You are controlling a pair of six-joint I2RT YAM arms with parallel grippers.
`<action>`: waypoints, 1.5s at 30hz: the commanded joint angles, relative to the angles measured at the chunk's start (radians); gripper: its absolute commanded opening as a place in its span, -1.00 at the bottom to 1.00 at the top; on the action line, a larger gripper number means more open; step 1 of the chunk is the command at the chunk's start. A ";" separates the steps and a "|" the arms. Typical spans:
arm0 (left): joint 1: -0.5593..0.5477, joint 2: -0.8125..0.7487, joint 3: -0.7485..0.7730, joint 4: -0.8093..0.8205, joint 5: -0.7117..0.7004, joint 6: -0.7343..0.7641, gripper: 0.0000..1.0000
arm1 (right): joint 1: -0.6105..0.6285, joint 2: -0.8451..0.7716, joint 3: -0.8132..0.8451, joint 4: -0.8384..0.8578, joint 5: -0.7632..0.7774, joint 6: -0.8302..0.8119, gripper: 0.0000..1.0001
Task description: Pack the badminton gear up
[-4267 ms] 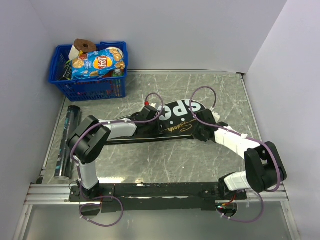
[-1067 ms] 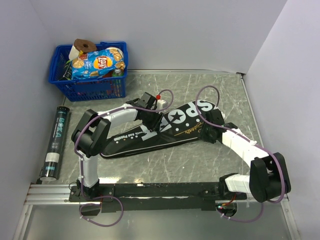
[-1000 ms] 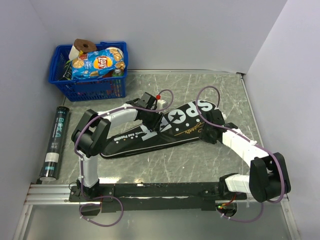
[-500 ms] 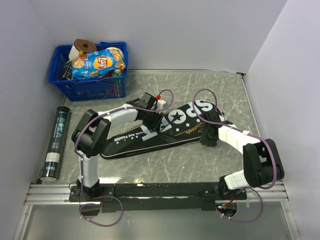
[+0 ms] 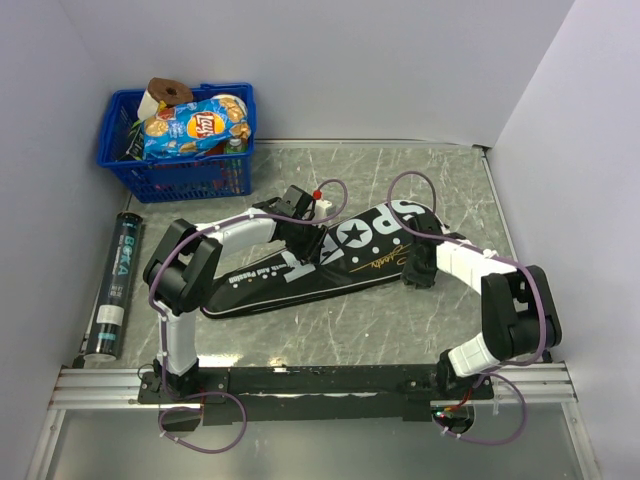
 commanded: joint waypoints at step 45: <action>-0.048 -0.014 -0.030 0.087 0.054 -0.156 -0.23 | 0.588 0.073 0.022 0.496 -0.550 0.283 -1.00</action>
